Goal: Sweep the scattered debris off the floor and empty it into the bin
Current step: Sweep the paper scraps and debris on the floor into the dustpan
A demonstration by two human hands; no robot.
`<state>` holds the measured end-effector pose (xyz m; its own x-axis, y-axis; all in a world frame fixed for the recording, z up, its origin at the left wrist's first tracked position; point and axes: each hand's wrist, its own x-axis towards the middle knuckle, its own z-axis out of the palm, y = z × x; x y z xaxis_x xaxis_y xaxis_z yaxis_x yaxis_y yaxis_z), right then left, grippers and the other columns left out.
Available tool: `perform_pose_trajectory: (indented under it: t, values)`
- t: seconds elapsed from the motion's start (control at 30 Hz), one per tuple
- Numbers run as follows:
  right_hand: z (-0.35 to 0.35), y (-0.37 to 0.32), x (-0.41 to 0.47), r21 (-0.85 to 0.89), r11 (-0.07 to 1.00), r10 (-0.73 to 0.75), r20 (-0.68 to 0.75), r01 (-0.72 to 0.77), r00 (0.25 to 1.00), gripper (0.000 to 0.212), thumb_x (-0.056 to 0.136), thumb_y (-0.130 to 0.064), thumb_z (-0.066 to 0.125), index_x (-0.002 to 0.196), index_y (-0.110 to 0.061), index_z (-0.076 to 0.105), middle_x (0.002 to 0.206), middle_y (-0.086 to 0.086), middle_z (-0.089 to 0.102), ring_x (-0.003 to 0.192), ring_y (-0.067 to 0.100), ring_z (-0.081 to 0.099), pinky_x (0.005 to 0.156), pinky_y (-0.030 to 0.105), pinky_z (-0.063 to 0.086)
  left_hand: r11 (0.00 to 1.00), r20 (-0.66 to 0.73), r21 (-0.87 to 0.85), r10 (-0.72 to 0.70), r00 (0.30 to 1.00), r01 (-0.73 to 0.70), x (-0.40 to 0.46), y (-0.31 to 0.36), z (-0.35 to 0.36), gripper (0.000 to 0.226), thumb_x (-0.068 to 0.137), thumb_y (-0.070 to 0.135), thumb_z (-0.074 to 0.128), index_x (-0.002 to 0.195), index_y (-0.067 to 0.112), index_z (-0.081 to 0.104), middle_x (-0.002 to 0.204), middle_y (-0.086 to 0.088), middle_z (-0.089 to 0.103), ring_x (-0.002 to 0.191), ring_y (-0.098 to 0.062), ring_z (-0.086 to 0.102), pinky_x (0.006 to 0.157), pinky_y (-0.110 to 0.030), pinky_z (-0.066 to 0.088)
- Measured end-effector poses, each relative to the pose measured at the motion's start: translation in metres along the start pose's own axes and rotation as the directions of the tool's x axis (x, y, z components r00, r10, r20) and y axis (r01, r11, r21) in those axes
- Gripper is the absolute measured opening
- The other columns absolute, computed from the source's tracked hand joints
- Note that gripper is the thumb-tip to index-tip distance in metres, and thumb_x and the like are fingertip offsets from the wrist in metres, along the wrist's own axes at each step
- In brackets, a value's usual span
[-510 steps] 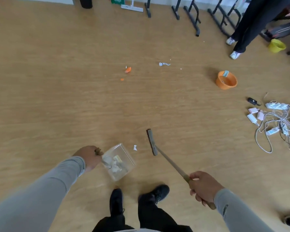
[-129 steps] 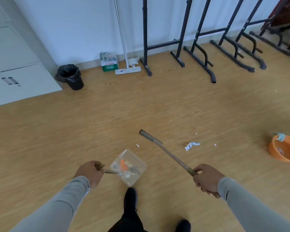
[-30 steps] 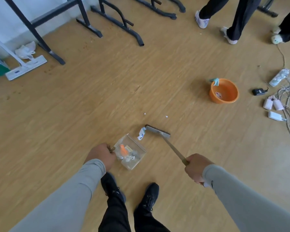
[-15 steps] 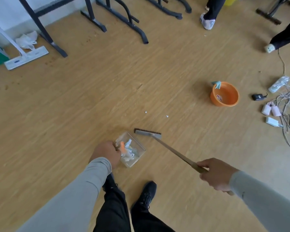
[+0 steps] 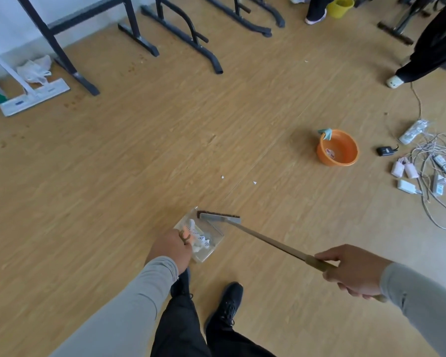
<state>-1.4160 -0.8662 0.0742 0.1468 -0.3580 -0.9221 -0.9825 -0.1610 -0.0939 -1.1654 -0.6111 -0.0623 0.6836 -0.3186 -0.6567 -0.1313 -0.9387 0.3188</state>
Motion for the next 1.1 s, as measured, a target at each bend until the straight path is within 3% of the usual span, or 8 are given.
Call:
perform_pose_trajectory:
  t: [0.17,0.3,0.5,0.6,0.77,0.93,1.03,1.1]
  values:
    - [0.005,-0.016,-0.022,0.133,0.991,0.024,-0.047,-0.018,0.999,0.049,0.097,-0.017,0.058,0.143,-0.033,0.05,0.065,0.006,0.059,0.044,0.013,0.042,0.043,0.025,0.035,0.996,0.037,-0.078,-0.043,0.998,0.046,0.008,-0.01,-0.026,0.015,0.094,0.026,0.058,0.105,0.019,0.064,0.093,0.002,0.066,0.082,-0.023,0.064,0.071,-0.031,0.049]
    - [0.011,-0.043,-0.032,0.285,0.958,0.054,-0.093,-0.025,0.994,0.035,0.099,-0.015,0.055,0.13,-0.032,0.053,0.066,0.007,0.059,0.04,0.01,0.043,0.04,0.023,0.032,0.997,0.036,-0.078,-0.006,0.999,0.008,0.016,-0.006,-0.052,0.023,0.092,0.028,0.059,0.113,0.02,0.065,0.097,0.002,0.066,0.087,-0.024,0.064,0.078,-0.032,0.053]
    - [0.015,-0.082,-0.014,0.459,0.888,0.066,-0.08,-0.022,0.995,0.02,0.096,-0.011,0.052,0.112,-0.008,0.064,0.064,0.012,0.057,0.04,0.016,0.041,0.04,0.022,0.029,0.996,0.043,-0.084,0.006,0.999,-0.002,0.036,0.011,-0.071,0.031,0.092,0.03,0.061,0.121,0.022,0.064,0.109,0.0,0.069,0.089,-0.022,0.064,0.079,-0.03,0.051]
    - [0.005,-0.098,0.005,0.485,0.874,0.054,-0.076,-0.011,0.996,0.02,0.094,-0.005,0.049,0.106,0.001,0.063,0.067,0.016,0.055,0.042,0.019,0.041,0.04,0.021,0.029,0.997,0.044,-0.077,0.002,0.999,0.001,0.052,0.027,-0.071,0.028,0.093,0.029,0.061,0.119,0.022,0.064,0.105,0.002,0.067,0.089,-0.022,0.064,0.08,-0.031,0.053]
    - [-0.027,-0.116,0.042,0.494,0.869,0.049,-0.092,0.003,0.995,0.019,0.097,-0.005,0.047,0.1,-0.017,0.06,0.07,0.016,0.056,0.044,0.018,0.041,0.038,0.02,0.03,0.998,0.052,-0.053,-0.027,0.998,0.03,0.077,0.052,-0.063,0.027,0.094,0.029,0.058,0.119,0.022,0.063,0.1,0.004,0.066,0.084,-0.019,0.065,0.07,-0.03,0.05]
    - [-0.057,-0.137,0.088,0.44,0.898,0.027,-0.106,0.023,0.994,0.022,0.095,-0.005,0.045,0.093,-0.018,0.063,0.072,0.015,0.056,0.048,0.02,0.042,0.041,0.022,0.031,0.998,0.039,-0.008,-0.055,0.998,0.055,0.096,0.069,-0.067,0.003,0.092,0.029,0.059,0.092,0.026,0.058,0.085,0.005,0.064,0.075,-0.018,0.066,0.071,-0.034,0.059]
    - [-0.067,-0.158,0.118,0.409,0.912,0.019,-0.093,0.021,0.995,0.026,0.095,-0.004,0.043,0.085,-0.022,0.059,0.079,0.016,0.055,0.057,0.022,0.043,0.044,0.023,0.032,0.997,0.025,-0.033,-0.073,0.997,0.074,0.106,0.074,-0.068,0.004,0.092,0.029,0.061,0.092,0.025,0.061,0.085,0.005,0.067,0.076,-0.018,0.067,0.075,-0.037,0.06]
    - [-0.067,-0.166,0.141,0.37,0.929,0.031,-0.062,-0.006,0.998,0.029,0.094,-0.001,0.041,0.095,-0.02,0.063,0.081,0.013,0.051,0.061,0.023,0.042,0.047,0.024,0.033,0.996,0.018,-0.038,-0.079,0.997,0.08,0.11,0.076,-0.067,0.004,0.092,0.03,0.063,0.091,0.026,0.061,0.085,0.007,0.066,0.077,-0.018,0.066,0.076,-0.036,0.059]
